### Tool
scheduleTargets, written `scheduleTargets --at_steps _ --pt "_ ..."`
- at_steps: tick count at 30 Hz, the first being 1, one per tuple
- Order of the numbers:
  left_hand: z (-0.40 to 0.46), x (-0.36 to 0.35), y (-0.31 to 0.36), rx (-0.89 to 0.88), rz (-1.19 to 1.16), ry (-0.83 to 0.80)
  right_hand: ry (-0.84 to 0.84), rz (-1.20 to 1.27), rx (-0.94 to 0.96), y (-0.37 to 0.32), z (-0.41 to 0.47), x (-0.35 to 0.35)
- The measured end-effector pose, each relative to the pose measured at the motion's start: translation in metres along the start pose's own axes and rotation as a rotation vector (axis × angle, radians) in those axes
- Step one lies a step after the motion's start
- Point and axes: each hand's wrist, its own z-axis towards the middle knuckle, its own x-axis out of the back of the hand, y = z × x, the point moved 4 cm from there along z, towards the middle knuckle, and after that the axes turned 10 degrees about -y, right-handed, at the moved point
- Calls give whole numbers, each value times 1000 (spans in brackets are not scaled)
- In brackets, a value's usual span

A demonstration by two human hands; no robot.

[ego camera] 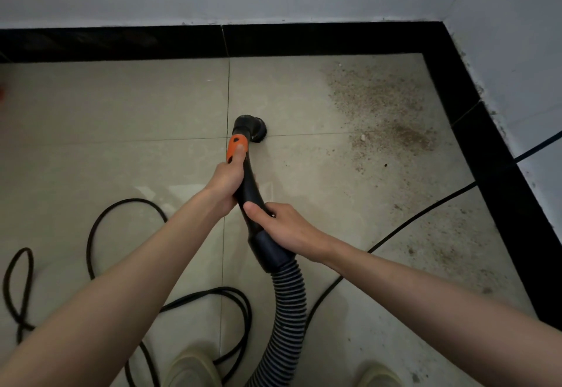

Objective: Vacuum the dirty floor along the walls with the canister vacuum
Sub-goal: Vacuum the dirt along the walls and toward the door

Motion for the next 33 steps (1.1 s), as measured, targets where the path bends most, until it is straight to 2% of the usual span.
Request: scheduleTargets --at_steps 4,10,23,29,33 --pt "-8 10 -12 -9 59 76 -69 107 -64 2 0 -21" --pt "-26 9 -23 -7 61 125 53 -41 -37 3 -10 -24" --pt "-52 -28 -36 41 10 -16 45 74 -42 17 -56 -16" --pt "-58 -50 -40 59 32 -98 128 -15 -87 25 -72 -9" --pt "-58 -54 -41 62 41 -106 124 -14 -95 27 -76 -7"
